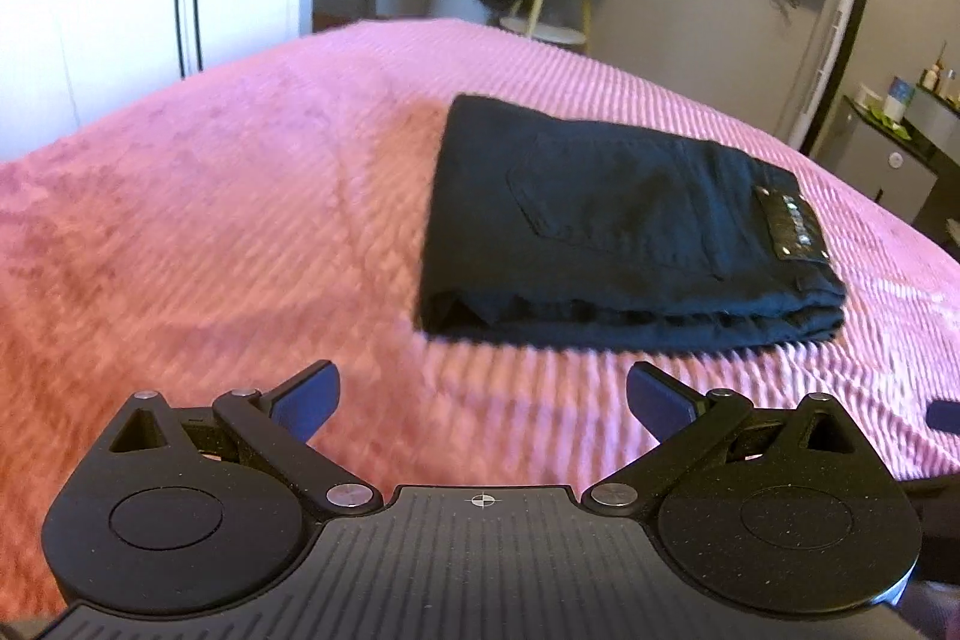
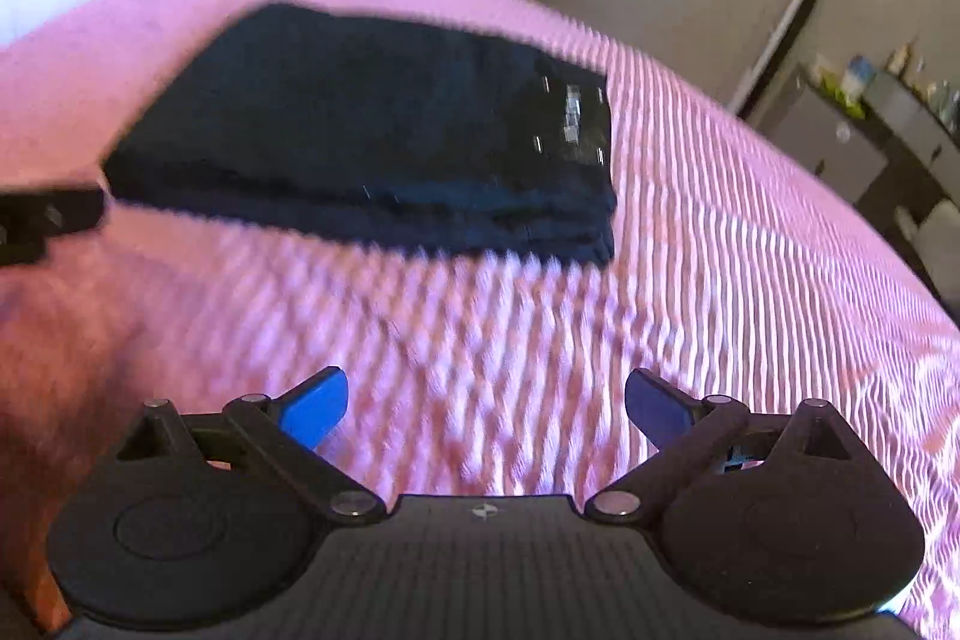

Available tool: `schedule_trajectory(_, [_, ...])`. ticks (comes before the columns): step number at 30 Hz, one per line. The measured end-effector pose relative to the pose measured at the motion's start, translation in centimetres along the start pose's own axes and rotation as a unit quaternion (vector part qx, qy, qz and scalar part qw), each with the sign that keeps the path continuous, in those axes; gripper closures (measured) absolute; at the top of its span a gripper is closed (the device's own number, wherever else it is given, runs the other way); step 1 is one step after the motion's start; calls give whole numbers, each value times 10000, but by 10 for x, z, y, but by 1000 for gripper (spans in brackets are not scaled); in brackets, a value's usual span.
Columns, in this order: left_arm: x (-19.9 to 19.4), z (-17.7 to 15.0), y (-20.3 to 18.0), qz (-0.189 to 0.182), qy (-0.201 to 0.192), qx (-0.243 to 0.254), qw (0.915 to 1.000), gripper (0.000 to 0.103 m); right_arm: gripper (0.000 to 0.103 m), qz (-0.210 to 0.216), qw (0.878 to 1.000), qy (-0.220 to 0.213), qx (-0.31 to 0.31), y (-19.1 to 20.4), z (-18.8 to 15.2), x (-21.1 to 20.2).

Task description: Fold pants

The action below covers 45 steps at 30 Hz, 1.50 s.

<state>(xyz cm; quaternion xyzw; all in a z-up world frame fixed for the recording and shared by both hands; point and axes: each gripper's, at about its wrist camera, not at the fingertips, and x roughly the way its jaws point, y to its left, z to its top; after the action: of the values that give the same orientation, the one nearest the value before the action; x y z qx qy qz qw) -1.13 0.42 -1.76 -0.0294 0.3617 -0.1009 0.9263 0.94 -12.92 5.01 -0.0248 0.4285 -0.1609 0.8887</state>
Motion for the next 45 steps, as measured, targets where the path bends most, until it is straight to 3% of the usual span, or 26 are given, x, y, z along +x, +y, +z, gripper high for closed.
schedule_trajectory(3, [5,-9,-8,-90,214,97,9997,0,4,405,9978,-167,496,-10,4,-3])
schedule_trajectory(11, [12,-13,-26,348,184,739,9965,0,4,299,9962,-230,787,-13,-1,11])
schedule_trajectory(45, [16,-11,-22,265,293,679,9969,0,4,314,9945,-513,854,-13,-6,0])
